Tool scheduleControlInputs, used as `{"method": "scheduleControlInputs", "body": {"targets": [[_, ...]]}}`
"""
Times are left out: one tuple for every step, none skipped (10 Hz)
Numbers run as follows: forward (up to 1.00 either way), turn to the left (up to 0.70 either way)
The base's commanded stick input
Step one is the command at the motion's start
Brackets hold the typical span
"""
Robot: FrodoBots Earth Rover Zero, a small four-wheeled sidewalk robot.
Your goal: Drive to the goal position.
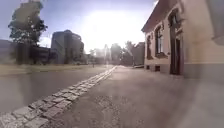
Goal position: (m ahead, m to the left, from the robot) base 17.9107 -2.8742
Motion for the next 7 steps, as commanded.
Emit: {"method": "scheduleControlInputs", "body": {"targets": [[0.7, -0.14], [0.7, -0.14], [0.7, -0.14], [0.7, -0.14], [0.7, -0.14], [0.7, -0.08], [0.7, 0.0]]}}
